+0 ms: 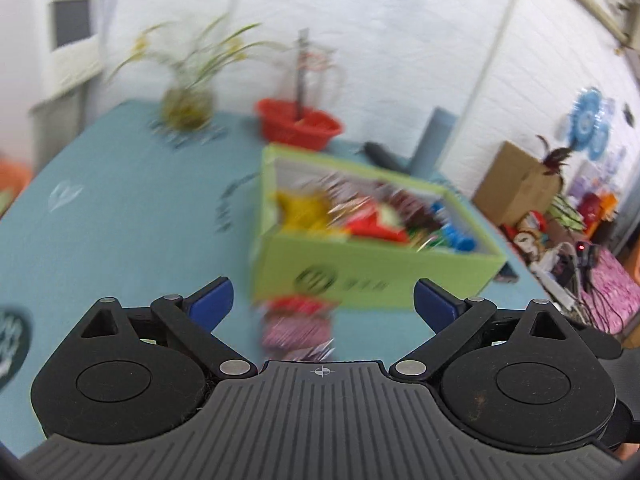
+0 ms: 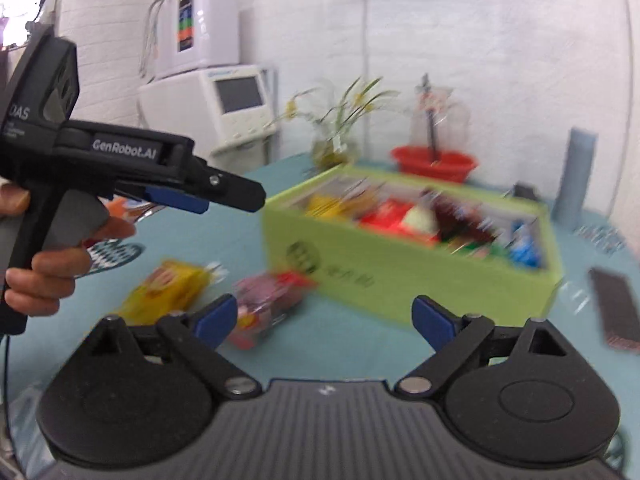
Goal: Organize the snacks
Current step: 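Move the left gripper to the yellow bread pack and grasp it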
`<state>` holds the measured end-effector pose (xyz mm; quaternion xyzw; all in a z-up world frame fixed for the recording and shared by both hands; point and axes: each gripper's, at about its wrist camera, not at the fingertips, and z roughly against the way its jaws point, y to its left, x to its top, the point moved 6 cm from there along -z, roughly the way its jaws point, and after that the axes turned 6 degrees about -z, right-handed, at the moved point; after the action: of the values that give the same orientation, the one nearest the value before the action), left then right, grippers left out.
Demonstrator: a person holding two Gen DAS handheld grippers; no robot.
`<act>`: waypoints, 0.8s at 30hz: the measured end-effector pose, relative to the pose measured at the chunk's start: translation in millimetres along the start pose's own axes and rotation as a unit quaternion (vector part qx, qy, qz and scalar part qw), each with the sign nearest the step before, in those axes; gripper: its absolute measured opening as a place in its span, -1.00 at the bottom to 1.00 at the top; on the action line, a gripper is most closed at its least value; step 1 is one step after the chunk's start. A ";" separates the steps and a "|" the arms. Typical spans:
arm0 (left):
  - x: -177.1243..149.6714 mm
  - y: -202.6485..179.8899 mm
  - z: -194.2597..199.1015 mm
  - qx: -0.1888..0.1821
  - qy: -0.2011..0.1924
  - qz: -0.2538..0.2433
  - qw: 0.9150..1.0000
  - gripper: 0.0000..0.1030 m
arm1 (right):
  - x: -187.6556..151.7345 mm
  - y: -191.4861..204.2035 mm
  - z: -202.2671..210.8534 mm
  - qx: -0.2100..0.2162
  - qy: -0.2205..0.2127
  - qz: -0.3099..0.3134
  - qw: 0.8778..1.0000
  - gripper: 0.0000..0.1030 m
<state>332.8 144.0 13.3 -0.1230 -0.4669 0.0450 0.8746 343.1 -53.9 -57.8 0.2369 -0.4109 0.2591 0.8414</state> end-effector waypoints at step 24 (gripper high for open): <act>-74.5 45.4 -0.6 0.000 0.090 -0.002 0.996 -0.24 | -36.2 133.2 -75.5 0.106 0.112 0.055 0.987 0.71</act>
<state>293.3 173.3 -58.8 -0.1252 -0.3861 0.0320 0.9134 282.8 84.0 -104.1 0.2717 -0.2970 0.3722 0.8363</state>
